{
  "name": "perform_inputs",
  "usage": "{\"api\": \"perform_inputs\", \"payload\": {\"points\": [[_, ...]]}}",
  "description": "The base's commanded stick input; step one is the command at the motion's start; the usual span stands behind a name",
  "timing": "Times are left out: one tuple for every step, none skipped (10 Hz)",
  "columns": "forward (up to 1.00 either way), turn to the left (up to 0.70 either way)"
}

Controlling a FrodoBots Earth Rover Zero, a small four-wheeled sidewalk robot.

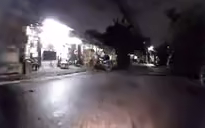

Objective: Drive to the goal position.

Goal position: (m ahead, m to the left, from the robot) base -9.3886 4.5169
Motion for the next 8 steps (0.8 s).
{"api": "perform_inputs", "payload": {"points": [[0.92,0.00],[0.85,0.00],[0.85,0.00],[0.85,0.00],[0.85,0.00],[0.85,0.00],[0.85,0.00],[0.85,0.00]]}}
